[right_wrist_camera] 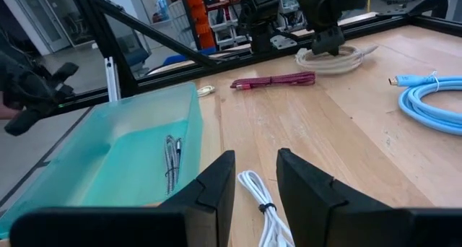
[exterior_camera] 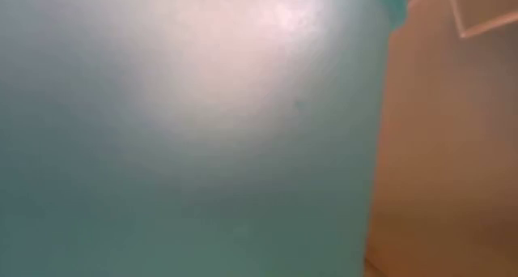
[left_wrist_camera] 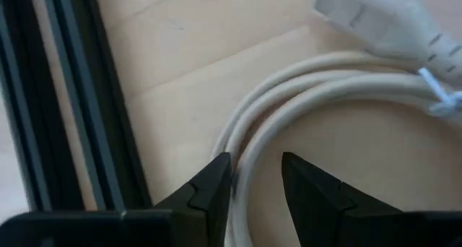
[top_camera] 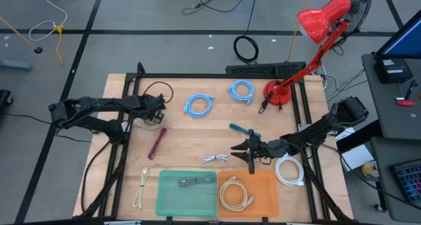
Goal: Pick & Place USB Port
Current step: Put the light brown HDMI cable into the orange bin
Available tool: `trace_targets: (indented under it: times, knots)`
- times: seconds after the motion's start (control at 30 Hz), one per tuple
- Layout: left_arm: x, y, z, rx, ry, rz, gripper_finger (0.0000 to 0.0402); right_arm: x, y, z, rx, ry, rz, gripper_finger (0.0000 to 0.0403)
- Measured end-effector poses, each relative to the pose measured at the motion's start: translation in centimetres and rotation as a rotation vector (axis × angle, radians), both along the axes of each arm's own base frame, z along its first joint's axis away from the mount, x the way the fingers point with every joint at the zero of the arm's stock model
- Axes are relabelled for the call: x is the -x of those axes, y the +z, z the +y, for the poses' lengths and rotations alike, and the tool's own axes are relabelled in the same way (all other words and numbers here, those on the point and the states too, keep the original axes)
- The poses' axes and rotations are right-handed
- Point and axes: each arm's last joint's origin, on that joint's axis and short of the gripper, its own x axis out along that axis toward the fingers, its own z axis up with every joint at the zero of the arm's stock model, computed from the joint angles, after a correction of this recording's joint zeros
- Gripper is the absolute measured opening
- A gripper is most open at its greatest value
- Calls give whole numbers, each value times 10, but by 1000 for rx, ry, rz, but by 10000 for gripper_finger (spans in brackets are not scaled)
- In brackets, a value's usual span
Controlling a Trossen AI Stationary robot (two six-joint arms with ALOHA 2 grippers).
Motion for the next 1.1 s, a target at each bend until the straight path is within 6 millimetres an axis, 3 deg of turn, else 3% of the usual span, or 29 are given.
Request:
trace_targets:
  times: [0.7, 0.83, 1.0, 1.1]
  knots:
    - [-4, -18, 9, -1, 55, 77, 127, 2, 1, 5, -5, 18, -11, 93]
    - [-5, -19, 10, -11, 61, 76, 98, 2, 1, 5, -5, 18, -12, 93]
    - [-4, -20, 10, -10, 76, 75, 20, 2, 2, 5, -9, 21, -21, 93]
    - [-4, -20, 10, -11, 95, 67, 15, 2, 2, 6, -8, 25, -20, 93]
